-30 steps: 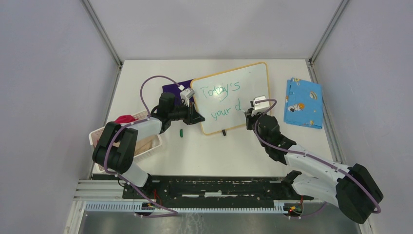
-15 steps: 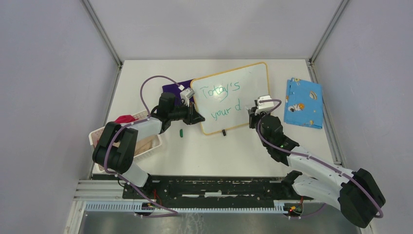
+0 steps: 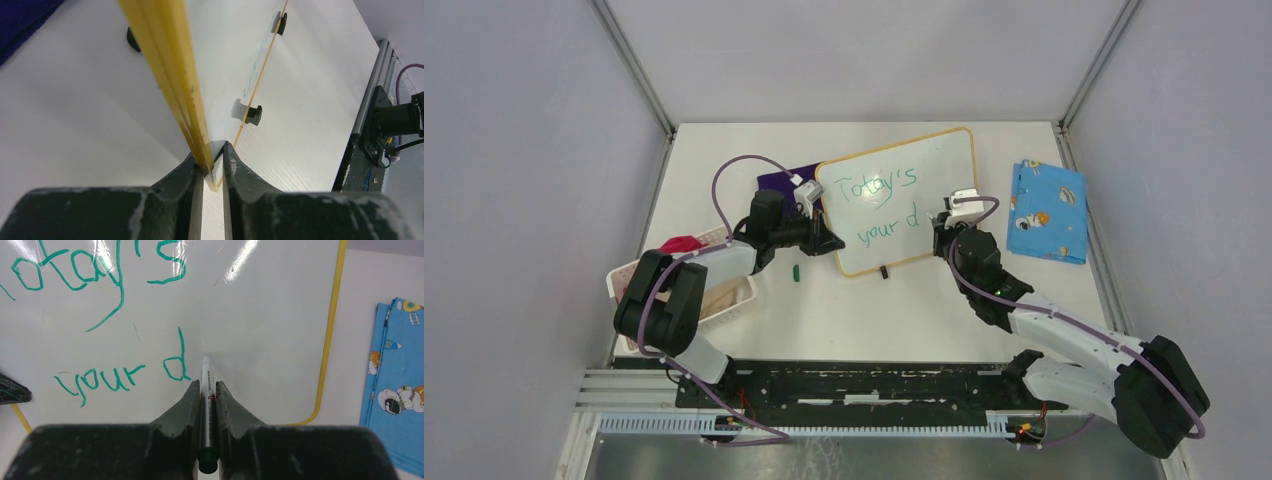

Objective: Write a sentence on the whiteboard

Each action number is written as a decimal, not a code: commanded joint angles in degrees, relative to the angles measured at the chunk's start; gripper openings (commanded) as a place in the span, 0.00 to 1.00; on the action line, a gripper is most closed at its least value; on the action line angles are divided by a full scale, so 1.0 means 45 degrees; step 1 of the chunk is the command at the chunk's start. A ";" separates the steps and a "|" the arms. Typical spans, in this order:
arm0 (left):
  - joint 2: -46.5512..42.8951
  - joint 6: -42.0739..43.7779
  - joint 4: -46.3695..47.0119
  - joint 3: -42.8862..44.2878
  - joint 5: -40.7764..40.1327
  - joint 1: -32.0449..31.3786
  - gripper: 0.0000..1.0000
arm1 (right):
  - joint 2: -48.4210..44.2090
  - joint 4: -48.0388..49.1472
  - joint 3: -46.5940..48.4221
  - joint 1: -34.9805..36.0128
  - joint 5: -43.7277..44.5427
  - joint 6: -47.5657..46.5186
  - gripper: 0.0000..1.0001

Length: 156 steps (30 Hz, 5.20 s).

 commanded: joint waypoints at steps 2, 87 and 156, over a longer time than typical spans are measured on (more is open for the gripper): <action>0.0057 0.1687 -0.0752 0.0056 -0.1172 -0.0282 0.02 | 0.0246 0.0754 0.0699 -0.0077 0.0096 -0.0069 0.00; 0.0118 0.1801 -0.0889 0.0076 -0.1272 -0.0375 0.02 | 0.0671 0.0267 0.0743 -0.0306 -0.0218 -0.0089 0.00; 0.0139 0.1859 -0.0987 0.0116 -0.1347 -0.0432 0.02 | 0.0288 0.0540 0.0309 -0.0608 0.0059 -0.0091 0.00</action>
